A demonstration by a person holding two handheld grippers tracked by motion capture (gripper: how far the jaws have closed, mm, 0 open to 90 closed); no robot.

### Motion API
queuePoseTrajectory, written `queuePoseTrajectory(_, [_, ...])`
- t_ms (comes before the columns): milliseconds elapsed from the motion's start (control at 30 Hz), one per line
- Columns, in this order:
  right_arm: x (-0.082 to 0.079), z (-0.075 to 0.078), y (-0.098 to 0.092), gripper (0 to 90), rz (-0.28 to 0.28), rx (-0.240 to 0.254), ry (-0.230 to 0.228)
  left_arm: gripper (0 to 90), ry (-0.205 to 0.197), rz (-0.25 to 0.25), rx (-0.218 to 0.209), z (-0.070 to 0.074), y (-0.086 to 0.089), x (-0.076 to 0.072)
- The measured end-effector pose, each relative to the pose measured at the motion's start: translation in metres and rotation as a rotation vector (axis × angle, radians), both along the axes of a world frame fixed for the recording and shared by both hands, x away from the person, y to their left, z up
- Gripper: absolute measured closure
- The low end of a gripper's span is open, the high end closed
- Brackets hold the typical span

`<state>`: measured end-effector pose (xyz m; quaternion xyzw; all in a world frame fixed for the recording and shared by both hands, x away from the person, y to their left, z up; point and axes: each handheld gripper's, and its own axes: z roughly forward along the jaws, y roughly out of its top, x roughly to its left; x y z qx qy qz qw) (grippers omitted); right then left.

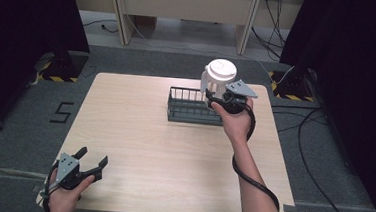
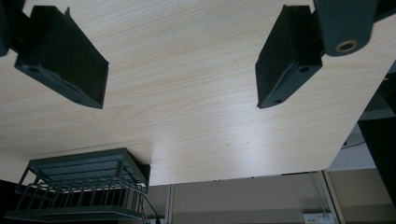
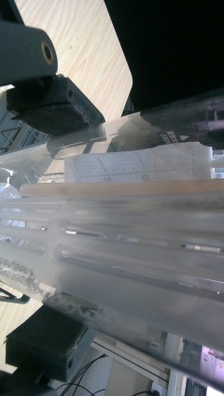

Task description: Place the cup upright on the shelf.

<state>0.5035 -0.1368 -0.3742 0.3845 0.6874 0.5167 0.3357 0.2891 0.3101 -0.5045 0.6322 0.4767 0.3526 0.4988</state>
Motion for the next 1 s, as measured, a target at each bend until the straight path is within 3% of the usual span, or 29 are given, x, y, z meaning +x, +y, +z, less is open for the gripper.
queuePoseTrajectory(1000, [0.027, -0.007, 0.019, 18.6, -0.013, 0.015, 0.030, 16.7, 0.002, 0.001, -0.005, 0.000, 0.001, 0.000])
